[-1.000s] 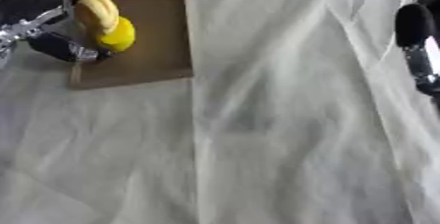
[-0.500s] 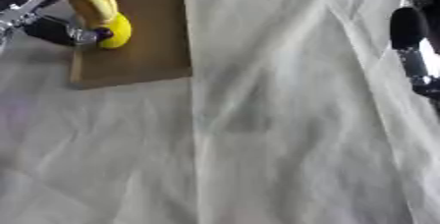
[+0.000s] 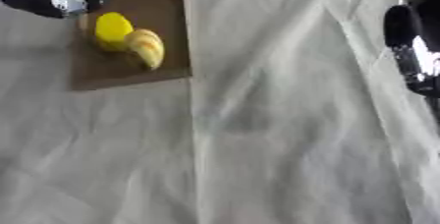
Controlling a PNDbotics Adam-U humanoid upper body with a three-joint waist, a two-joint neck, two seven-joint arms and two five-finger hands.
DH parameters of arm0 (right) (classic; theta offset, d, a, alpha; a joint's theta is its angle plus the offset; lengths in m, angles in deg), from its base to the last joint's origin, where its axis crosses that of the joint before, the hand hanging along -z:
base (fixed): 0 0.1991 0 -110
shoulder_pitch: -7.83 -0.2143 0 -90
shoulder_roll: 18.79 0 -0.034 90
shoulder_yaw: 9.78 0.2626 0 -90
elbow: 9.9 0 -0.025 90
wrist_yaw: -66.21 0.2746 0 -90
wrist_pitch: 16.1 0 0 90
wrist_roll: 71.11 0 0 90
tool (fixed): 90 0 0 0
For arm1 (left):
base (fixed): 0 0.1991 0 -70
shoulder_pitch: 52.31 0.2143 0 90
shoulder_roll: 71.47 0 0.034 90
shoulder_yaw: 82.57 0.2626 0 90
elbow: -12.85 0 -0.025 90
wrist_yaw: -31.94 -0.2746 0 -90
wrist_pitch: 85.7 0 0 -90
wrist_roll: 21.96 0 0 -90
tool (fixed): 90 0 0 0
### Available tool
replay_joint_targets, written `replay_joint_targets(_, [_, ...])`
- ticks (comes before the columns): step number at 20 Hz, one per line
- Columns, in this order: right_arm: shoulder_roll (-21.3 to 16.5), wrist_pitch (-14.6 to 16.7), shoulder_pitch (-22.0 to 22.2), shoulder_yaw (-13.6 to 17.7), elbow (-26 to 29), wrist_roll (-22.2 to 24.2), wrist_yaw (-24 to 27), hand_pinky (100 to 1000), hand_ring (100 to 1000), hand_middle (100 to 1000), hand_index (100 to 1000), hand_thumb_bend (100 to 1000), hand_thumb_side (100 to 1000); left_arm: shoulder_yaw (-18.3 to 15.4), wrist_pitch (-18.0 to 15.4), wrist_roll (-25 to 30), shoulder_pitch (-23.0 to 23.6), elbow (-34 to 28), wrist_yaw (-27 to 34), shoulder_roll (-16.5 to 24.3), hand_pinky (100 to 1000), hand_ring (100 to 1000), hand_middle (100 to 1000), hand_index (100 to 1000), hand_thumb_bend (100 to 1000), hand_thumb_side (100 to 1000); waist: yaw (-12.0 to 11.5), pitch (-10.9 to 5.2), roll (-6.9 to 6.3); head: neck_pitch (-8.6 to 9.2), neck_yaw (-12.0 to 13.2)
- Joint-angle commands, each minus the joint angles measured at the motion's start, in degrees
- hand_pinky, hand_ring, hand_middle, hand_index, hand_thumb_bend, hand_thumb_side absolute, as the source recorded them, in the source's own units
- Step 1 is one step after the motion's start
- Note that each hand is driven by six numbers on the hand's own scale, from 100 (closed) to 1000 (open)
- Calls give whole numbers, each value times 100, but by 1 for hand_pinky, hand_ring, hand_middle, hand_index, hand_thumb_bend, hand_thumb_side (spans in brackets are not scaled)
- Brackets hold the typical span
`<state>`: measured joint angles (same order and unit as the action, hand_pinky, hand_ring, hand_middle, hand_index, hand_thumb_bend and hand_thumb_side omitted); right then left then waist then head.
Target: Pick up objects on the table and place them in the box.
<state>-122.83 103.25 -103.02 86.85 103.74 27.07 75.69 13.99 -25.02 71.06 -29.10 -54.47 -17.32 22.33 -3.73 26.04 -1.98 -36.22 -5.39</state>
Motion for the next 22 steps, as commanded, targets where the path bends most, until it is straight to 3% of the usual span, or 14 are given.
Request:
replay_joint_targets(1, [-149,-24,-26,29,95,-13,17,953,882,628,877,100,527,2,49,-5,-65,-382,293,215,963,1000,891,981,566,613,-14,-184,16,-15,-28])
replay_joint_targets(3, [-150,-24,-24,33,95,-24,20,952,881,628,876,100,527,2,116,14,2,-622,546,268,950,1000,876,964,530,596,-27,-188,18,-24,-38])
replay_joint_targets(6, [-165,-1,-23,55,95,-66,29,950,878,629,875,100,527,-42,468,-3,198,-1081,1144,411,890,981,817,890,300,485,-53,-192,24,-38,-55])
replay_joint_targets(9, [-167,37,-33,105,95,-147,43,949,875,630,874,100,528,-146,983,-235,539,-1881,2131,605,885,967,798,852,100,520,-87,-181,46,-39,-83])
replay_joint_targets(13, [-148,80,2,197,95,-277,12,948,874,631,874,100,528,-456,1607,-772,1142,-3053,3396,897,874,952,777,843,100,544,-125,-148,101,-6,-109])
replay_joint_targets(18, [-129,173,52,307,95,-470,-64,945,869,631,871,100,528,-925,2167,-1480,1938,-4319,4198,1145,858,936,756,833,100,546,-182,-108,189,51,-132])
replay_joint_targets(20, [-110,208,61,354,95,-553,-91,943,866,632,871,100,529,-1123,2166,-1769,2187,-4627,4408,1191,849,920,746,828,100,541,-206,-94,233,63,-142])
replay_joint_targets(22, [-87,245,72,398,95,-638,-112,943,865,632,870,100,529,-1304,1932,-2088,2396,-4703,4597,1220,846,912,744,828,100,541,-227,-81,273,71,-154])
